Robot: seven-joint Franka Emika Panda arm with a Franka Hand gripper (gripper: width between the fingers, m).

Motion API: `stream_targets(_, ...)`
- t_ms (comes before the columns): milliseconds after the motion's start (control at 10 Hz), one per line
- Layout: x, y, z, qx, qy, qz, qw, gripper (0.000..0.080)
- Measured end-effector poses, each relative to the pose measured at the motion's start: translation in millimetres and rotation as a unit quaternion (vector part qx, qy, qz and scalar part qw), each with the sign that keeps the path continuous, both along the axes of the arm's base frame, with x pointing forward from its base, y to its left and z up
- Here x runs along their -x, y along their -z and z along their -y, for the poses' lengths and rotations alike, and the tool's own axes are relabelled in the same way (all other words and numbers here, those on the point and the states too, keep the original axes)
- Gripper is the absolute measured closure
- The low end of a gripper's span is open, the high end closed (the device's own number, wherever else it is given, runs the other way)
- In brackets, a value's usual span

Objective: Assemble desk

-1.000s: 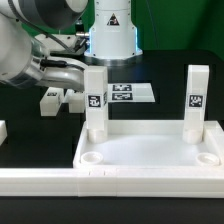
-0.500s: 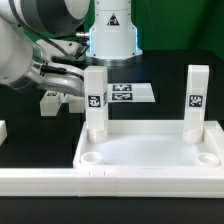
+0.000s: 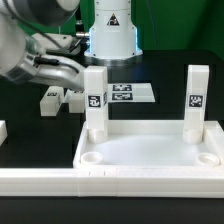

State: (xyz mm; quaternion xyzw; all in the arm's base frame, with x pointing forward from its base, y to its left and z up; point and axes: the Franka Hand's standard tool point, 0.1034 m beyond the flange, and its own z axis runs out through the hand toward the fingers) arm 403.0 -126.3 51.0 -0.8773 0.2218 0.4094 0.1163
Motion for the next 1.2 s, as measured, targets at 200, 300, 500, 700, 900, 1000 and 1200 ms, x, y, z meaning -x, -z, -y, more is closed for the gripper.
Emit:
stream_targets(200,2.7,1.6,-10.1,0.004,-0.004,-0.001,1.000,0.0150)
stream_targets(300,0.0,2.7,-10.5,0.007,-0.005,-0.002,1.000,0.0150)
stream_targets(500,0.7,3.6,-10.2,0.007,-0.005,-0.002,1.000,0.0150)
stream_targets(700,0.7,9.5,-24.9,0.008,-0.024,0.017,1.000,0.0150)
stream_targets(900,3.5,13.8,-29.9,0.003,-0.031,0.018,0.999,0.0150)
stream_targets(1000,3.7,14.3,-28.9,0.003,-0.030,0.017,0.999,0.0150)
stream_targets(1200,6.9,20.9,-25.7,0.006,-0.028,0.014,0.999,0.0150)
